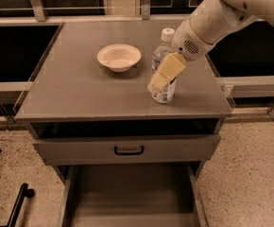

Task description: Place blue plastic bottle into middle drawer

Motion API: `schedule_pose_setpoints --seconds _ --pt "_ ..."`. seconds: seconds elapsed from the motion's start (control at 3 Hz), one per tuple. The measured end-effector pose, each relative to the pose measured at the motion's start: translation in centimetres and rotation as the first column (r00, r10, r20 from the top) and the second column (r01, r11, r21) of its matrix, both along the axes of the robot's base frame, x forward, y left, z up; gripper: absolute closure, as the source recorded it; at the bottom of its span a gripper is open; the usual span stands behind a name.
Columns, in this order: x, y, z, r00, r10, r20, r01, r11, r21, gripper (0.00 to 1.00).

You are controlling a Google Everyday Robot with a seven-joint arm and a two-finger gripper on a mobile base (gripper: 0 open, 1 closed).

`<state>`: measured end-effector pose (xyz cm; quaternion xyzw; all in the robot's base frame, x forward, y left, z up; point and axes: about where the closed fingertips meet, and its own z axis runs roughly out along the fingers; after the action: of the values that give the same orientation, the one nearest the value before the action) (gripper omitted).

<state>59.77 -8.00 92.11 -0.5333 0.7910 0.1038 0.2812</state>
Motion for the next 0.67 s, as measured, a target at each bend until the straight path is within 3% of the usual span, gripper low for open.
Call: schedule_pose_setpoints --seconds 0.33,0.67 --pt "0.10 0.11 -0.09 1.0000 -0.002 0.000 0.002 1.000 0.000 0.14" --pt "0.10 0.11 -0.09 1.0000 -0.002 0.000 0.002 1.000 0.000 0.37"
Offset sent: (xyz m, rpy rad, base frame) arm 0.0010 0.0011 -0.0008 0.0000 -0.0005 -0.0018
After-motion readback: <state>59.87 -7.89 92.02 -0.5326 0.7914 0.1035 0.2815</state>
